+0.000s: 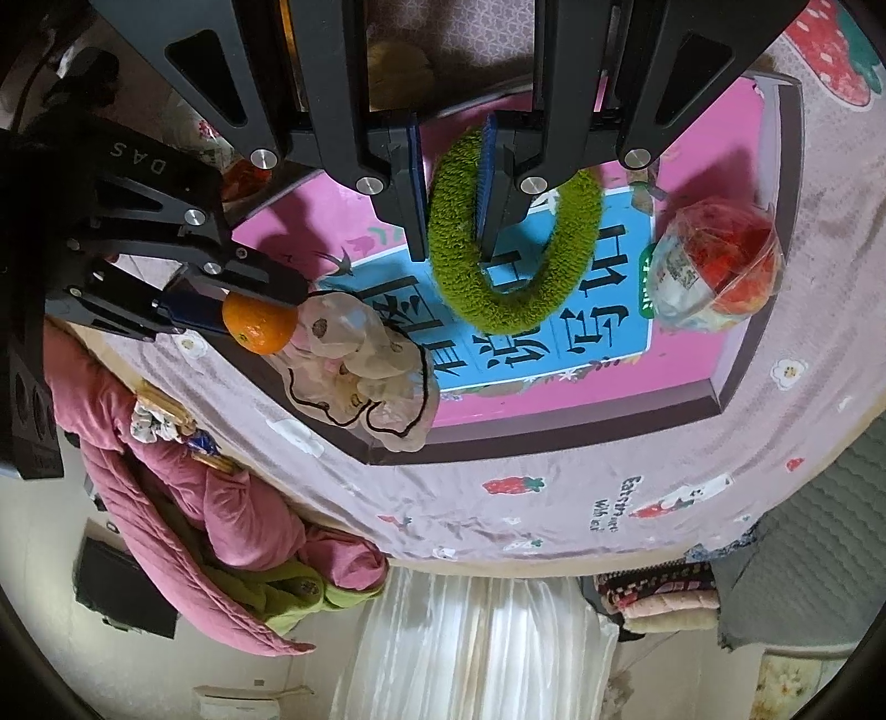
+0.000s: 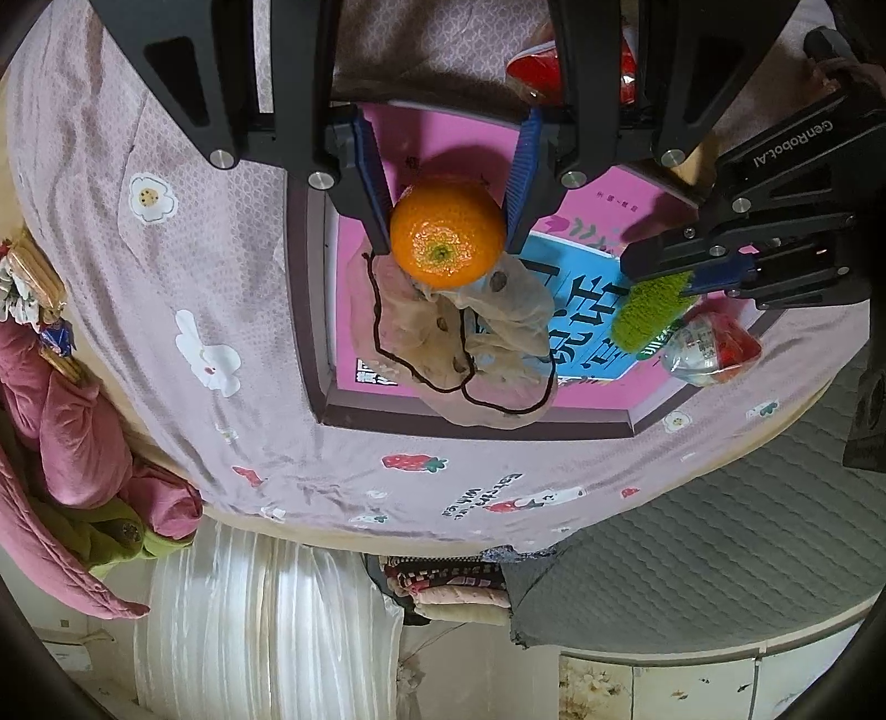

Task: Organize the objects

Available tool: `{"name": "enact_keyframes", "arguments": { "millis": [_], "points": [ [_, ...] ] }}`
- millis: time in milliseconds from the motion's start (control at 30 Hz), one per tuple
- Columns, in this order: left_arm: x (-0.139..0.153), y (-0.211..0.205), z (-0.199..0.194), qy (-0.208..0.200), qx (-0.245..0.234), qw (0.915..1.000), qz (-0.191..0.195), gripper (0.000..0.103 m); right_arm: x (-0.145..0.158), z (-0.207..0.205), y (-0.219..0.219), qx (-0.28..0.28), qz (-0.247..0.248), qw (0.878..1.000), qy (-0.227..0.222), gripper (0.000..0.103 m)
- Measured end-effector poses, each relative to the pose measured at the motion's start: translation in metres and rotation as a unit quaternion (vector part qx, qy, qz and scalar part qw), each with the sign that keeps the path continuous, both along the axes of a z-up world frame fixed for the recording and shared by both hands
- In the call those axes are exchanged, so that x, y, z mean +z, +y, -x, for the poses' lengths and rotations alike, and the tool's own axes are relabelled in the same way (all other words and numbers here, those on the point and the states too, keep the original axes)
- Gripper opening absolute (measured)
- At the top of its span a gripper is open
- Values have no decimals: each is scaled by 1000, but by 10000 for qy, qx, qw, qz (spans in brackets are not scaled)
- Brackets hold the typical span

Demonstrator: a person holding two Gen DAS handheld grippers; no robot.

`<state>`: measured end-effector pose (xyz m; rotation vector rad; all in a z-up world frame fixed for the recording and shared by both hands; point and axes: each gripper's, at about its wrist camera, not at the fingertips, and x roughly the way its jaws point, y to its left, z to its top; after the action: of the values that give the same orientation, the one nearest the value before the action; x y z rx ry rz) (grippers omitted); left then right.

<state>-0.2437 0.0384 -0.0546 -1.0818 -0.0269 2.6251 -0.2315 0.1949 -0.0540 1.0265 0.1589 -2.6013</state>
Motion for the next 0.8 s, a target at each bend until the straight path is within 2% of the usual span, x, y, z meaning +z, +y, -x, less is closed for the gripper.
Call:
{"name": "enact_keyframes", "arguments": {
  "millis": [100,800],
  "points": [
    [-2,-5,3,-122,40,9998,-169,16,0,2,0,6,-5,10000,-34,40],
    [-4,-12,9,-389,8,9979,-508,17,-4,7,2,58,90,9998,-173,40]
  ]
}}
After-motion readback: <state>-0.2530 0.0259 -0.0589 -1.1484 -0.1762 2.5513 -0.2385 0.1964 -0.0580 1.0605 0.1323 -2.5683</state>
